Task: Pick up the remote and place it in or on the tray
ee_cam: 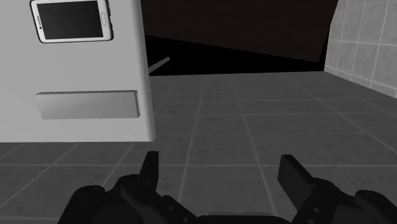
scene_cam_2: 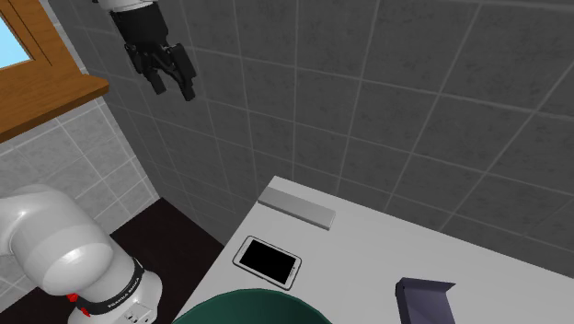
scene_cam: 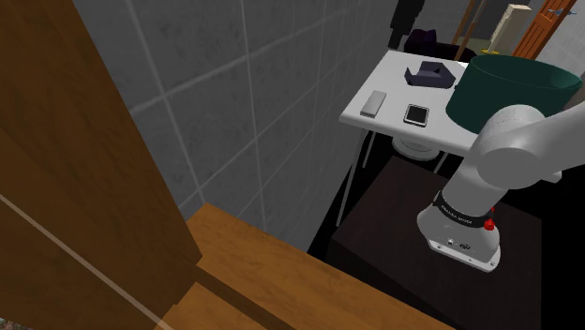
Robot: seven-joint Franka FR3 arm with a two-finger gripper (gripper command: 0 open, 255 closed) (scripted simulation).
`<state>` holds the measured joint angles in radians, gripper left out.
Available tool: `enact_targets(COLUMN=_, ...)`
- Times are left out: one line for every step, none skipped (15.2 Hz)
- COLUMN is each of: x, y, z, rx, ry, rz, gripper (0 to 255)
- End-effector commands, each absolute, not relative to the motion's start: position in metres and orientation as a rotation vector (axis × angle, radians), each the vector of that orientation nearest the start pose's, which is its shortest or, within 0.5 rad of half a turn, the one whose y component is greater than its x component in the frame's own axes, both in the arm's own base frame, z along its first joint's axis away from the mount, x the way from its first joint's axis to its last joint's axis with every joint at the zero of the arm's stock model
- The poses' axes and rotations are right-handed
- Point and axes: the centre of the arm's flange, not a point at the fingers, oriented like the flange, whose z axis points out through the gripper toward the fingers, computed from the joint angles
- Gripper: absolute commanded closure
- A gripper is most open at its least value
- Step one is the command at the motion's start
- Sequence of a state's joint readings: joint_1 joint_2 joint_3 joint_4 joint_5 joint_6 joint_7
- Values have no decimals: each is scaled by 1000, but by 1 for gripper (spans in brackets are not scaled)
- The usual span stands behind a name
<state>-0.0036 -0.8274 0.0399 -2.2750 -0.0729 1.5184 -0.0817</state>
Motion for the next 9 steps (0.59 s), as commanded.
enact_targets(x=290, y=8, z=636, rx=-3240, ry=-162, rz=-110, gripper=0)
enact_targets(x=299, y=1, z=628, rx=-3240, ry=-89, rz=-106, gripper=0)
enact_targets(x=308, y=-5, z=620, rx=-3239, ry=-17, rz=-103, gripper=0)
enact_targets(x=316, y=-12, z=612, rx=-3236, ry=55, rz=-99, gripper=0)
enact_targets(x=324, y=-19, z=604, rx=-3232, ry=127, rz=-95, gripper=0)
enact_targets(x=332, y=-27, z=596, rx=-3226, ry=199, rz=-92, gripper=0)
enact_targets(x=340, y=-35, z=588, rx=-3218, ry=270, rz=-88, gripper=0)
enact_targets(x=347, y=-43, z=580, rx=-3209, ry=341, rz=-84, gripper=0)
enact_targets(x=354, y=-52, z=571, rx=-3198, ry=412, rz=-80, gripper=0)
